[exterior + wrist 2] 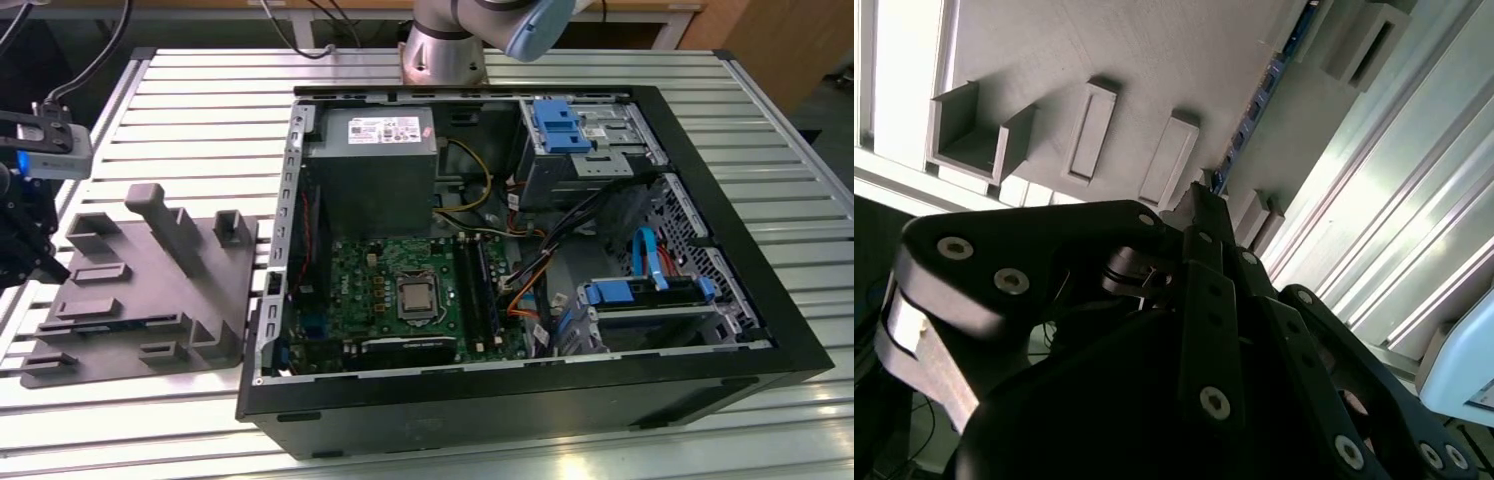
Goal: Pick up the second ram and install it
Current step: 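Pick up the second ram and move it above second insertion slot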
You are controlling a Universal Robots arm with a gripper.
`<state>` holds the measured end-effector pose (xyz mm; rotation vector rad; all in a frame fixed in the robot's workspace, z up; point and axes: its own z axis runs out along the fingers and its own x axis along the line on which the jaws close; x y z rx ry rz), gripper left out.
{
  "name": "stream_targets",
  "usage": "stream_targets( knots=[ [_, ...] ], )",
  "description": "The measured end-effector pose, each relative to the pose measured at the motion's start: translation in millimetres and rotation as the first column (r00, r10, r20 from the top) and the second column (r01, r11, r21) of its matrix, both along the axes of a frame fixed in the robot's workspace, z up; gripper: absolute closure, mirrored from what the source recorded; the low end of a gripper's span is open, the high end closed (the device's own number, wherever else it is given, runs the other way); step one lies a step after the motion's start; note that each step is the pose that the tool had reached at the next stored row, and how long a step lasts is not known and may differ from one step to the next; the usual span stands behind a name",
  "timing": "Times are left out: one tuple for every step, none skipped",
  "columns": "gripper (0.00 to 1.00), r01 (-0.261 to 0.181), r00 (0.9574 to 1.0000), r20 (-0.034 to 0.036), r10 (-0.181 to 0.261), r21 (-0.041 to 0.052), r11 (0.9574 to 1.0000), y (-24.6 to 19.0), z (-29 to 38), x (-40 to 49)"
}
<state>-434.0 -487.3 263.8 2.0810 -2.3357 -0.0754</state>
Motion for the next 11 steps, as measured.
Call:
stream_targets(
  knots=[
    [0.89, 0.000, 1.0000, 0.0001, 0.000, 0.0000, 1.0000, -0.1, -0.3, 0.0],
    [0.89, 0.000, 1.0000, 0.0002, 0.000, 0.0001, 1.0000, -0.3, -0.7, 0.0],
    [0.89, 0.000, 1.0000, 0.0003, 0.000, 0.0002, 1.0000, -0.5, -0.9, 0.0],
    [0.89, 0.000, 1.0000, 0.0002, 0.000, 0.0001, 1.0000, -0.6, -1.1, 0.1],
    [0.89, 0.000, 1.0000, 0.0002, 0.000, 0.0001, 1.0000, -0.8, -1.3, 0.0],
    [0.89, 0.000, 1.0000, 0.0001, 0.000, 0.0001, 1.0000, -0.9, -1.5, 0.0],
    [0.89, 0.000, 1.0000, 0.0001, 0.000, 0.0001, 1.0000, -1.1, -1.7, 0.0],
    [0.89, 0.000, 1.0000, 0.0002, 0.000, 0.0001, 1.0000, -1.2, -1.9, 0.0],
    [0.89, 0.000, 1.0000, 0.0002, 0.000, 0.0001, 1.0000, -1.3, -2.1, 0.0],
    [0.89, 0.000, 1.0000, 0.0000, 0.000, 0.0000, 1.0000, -1.3, -2.2, 0.0],
    [0.89, 0.000, 1.0000, 0.0001, 0.000, 0.0000, 1.0000, -1.4, -2.5, 0.0]
  ],
)
